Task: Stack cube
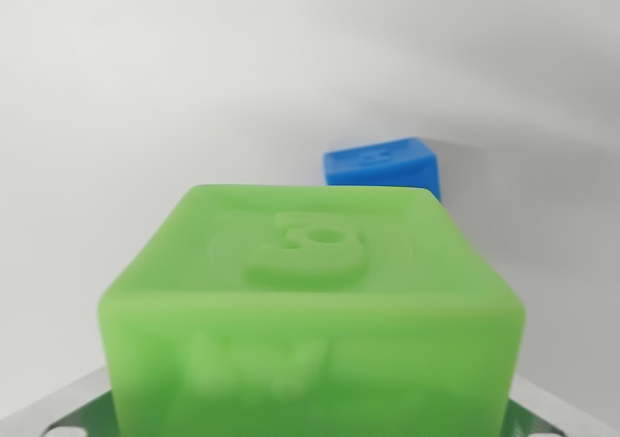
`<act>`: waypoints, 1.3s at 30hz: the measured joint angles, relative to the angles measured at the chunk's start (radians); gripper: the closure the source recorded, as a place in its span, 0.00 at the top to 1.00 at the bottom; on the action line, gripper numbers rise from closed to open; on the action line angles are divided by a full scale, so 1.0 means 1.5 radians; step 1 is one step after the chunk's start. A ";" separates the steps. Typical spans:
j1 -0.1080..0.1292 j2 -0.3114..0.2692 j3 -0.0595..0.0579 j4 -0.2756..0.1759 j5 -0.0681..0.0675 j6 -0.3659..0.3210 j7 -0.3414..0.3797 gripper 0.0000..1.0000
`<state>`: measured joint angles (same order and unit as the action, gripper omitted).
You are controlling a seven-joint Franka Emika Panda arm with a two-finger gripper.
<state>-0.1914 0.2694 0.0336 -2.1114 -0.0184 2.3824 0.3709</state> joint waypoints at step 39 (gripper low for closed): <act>-0.047 0.052 0.000 0.010 0.001 0.038 -0.149 0.00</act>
<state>-0.2613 0.3470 0.0331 -2.0963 -0.0172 2.4391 0.1480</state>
